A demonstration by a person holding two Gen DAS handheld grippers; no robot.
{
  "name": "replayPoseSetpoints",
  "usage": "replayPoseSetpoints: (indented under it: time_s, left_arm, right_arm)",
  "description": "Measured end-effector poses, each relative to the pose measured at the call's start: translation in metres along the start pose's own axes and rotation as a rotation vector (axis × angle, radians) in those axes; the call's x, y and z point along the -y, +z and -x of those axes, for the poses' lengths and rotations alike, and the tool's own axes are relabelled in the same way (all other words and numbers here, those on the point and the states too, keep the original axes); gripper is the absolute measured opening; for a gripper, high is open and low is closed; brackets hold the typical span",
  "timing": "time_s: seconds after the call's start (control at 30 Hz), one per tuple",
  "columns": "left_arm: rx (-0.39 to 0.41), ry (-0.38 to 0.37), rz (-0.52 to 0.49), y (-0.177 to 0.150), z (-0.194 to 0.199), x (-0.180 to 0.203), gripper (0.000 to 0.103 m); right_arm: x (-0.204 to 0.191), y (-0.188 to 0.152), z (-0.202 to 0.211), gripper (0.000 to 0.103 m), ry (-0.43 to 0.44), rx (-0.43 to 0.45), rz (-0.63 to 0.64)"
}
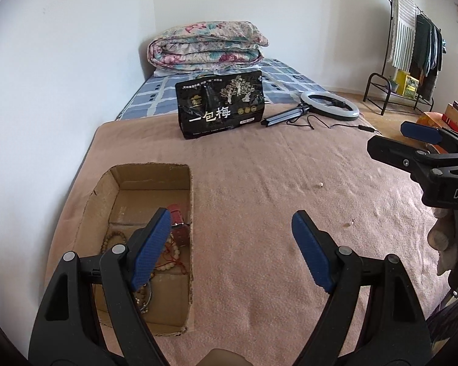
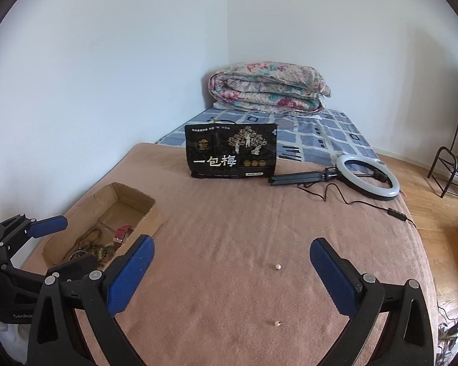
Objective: Organize jewelry
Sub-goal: 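Move both tools back toward the two pearl earrings on the bed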
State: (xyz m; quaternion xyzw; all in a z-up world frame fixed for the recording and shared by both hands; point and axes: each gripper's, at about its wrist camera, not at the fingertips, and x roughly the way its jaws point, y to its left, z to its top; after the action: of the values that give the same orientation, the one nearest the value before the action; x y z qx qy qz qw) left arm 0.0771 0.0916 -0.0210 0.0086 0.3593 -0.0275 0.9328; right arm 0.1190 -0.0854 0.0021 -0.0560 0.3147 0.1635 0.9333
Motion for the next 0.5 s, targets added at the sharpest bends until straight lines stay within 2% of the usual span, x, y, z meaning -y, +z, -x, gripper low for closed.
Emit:
replayPoseSetpoints:
  time_s: [0.23,0.5]
  left_arm:
    - [0.0,-0.035,-0.047,0.008,-0.009,0.032,0.083]
    - [-0.015,-0.074,-0.101,0.007,-0.023,0.062,0.083]
  right_arm:
    - [0.035,-0.017,0.011,0.103,-0.038,-0.013,-0.045]
    - [0.074,-0.046,0.006,0.103,-0.076,-0.098,-0.072]
